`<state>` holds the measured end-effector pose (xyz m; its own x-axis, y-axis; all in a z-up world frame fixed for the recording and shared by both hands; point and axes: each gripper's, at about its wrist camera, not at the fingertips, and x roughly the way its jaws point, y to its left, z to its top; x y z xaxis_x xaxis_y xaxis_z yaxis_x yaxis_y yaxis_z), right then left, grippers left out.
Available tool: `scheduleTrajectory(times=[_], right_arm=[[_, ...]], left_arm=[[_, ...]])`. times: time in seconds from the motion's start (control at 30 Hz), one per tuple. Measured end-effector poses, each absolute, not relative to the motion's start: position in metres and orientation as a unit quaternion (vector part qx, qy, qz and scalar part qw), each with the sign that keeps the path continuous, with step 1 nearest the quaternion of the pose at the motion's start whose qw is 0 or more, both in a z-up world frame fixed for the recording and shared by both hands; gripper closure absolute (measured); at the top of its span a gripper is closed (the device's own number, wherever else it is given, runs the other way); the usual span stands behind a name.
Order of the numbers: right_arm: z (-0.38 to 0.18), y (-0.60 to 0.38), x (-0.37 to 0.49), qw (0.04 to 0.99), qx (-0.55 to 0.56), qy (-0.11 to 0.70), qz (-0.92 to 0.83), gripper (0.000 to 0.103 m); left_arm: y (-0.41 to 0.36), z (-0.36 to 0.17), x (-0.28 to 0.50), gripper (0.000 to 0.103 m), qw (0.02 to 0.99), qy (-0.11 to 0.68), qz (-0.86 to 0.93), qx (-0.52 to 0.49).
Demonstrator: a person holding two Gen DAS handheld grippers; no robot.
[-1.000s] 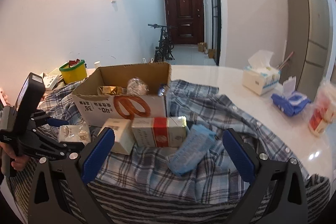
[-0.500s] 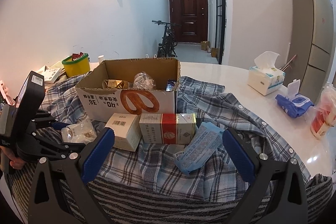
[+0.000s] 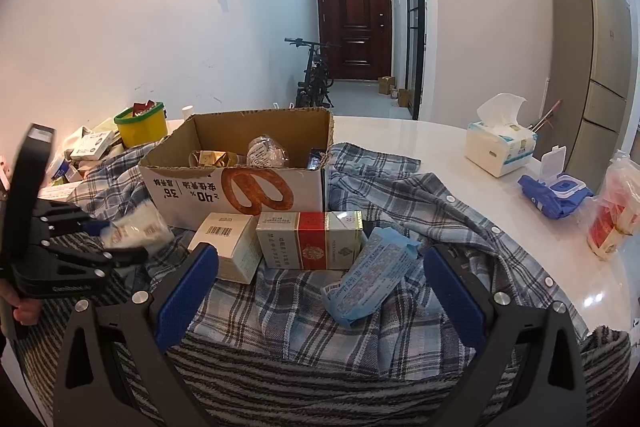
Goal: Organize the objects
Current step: 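Lift the white wrapped package with the left gripper toward the cardboard box, then move the right gripper down to the light-blue package while the left gripper holds the white package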
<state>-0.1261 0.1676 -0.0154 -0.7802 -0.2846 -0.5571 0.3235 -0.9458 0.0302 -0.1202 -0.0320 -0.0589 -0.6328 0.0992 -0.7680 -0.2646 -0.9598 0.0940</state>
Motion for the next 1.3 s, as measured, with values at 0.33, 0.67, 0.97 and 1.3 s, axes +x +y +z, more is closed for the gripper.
scheduleTrajectory(times=[0.33,0.67,0.97,1.3], right_arm=[[-0.014,0.18,-0.125,0.154,0.287,0.016,-0.945,0.001],[-0.005,0.191,-0.119,0.149,0.273,0.013,-0.95,0.001],[-0.02,0.203,-0.139,0.093,0.294,0.032,-0.951,0.001],[-0.045,0.211,-0.164,0.051,0.335,0.051,-0.939,0.001]], left_arm=[[-0.018,-0.02,-0.091,0.057,0.074,0.072,0.938,-0.33],[0.009,-0.02,-0.081,0.057,0.087,-0.005,0.95,-0.301],[0.033,-0.032,-0.099,0.057,0.08,-0.028,0.954,-0.287],[0.031,-0.054,-0.113,0.057,0.071,-0.033,0.945,-0.317]])
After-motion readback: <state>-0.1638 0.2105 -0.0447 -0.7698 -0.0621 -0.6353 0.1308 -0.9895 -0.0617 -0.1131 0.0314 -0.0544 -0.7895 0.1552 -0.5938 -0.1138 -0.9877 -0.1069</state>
